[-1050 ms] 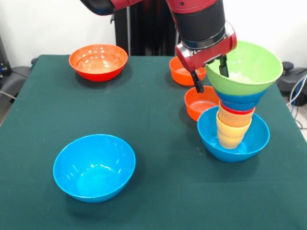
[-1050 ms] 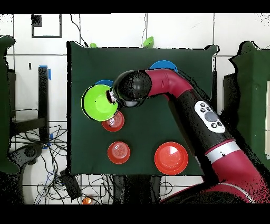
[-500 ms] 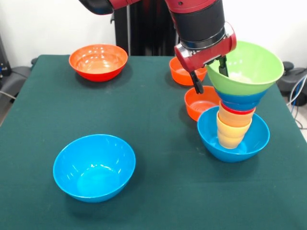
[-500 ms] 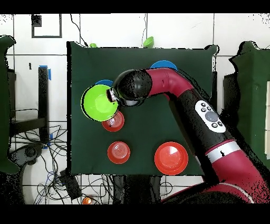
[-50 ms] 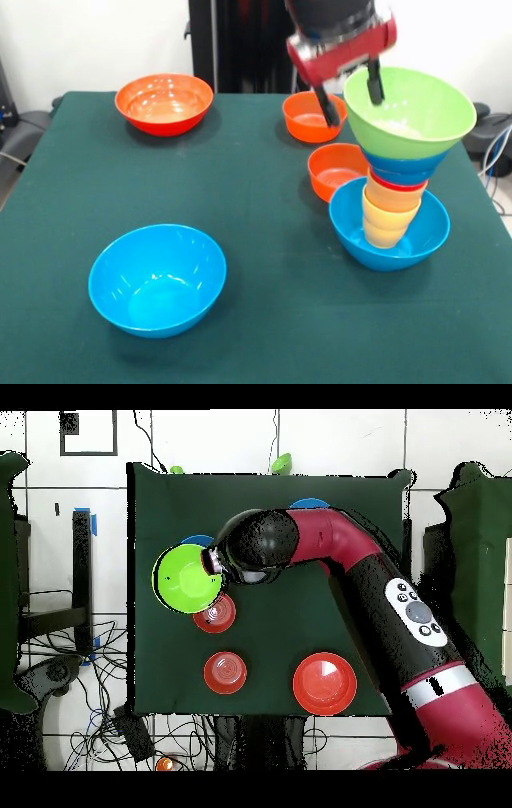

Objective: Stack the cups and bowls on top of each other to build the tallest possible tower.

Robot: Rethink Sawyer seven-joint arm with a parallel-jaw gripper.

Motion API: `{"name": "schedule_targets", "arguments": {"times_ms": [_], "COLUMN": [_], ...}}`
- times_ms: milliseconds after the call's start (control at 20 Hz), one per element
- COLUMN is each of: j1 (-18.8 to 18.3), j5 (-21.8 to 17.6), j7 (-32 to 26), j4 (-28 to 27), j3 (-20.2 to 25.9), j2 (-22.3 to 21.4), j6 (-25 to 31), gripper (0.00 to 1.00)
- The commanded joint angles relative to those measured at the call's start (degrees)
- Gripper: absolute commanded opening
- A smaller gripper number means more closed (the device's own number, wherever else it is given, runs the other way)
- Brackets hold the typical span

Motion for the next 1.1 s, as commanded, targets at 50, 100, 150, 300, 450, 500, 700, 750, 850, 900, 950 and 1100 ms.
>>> {"name": "schedule_targets", "arguments": {"times_ms": [50, 100, 150, 300, 450, 500, 700, 750, 850, 900, 950, 1100], "j1": [-0.3, -0.5, -0.5, -1.3, -1.7, -2.1, -4.1, -4.7, -6.3, -7.1, -7.7, -8.8], "j5": [3.9, 4.4, 5.0, 6.1, 7.0, 6.9, 2.3, 1.6, -2.2, -5.4, -6.9, -11.6], "j7": [-2.1, -2.1, -2.0, -3.2, -4.1, -4.8, -10.8, -11.7, -14.7, -15.5, -15.9, -16.2], "j4": [3.2, 3.5, 3.8, 4.6, 4.9, 5.0, 5.2, 5.5, 6.2, 6.7, 7.1, 7.2], "j3": [0.3, 0.2, 0.3, 0.3, 0.4, 0.4, 0.1, 0.2, 0.5, 0.1, 0.1, -0.1], "j2": [-5.9, -6.1, -6.4, -7.4, -8.4, -8.8, -11.7, -11.9, -12.5, -13.1, -13.3, -12.4], "j6": [9.6, 9.8, 10.0, 11.5, 12.9, 13.5, 14.6, 14.2, 9.1, 5.3, 3.8, -0.2], "gripper": [1.0, 1.0, 1.0, 1.0, 1.0, 1.0, 1.0, 1.0, 1.0, 1.0, 1.0, 1.0]}}
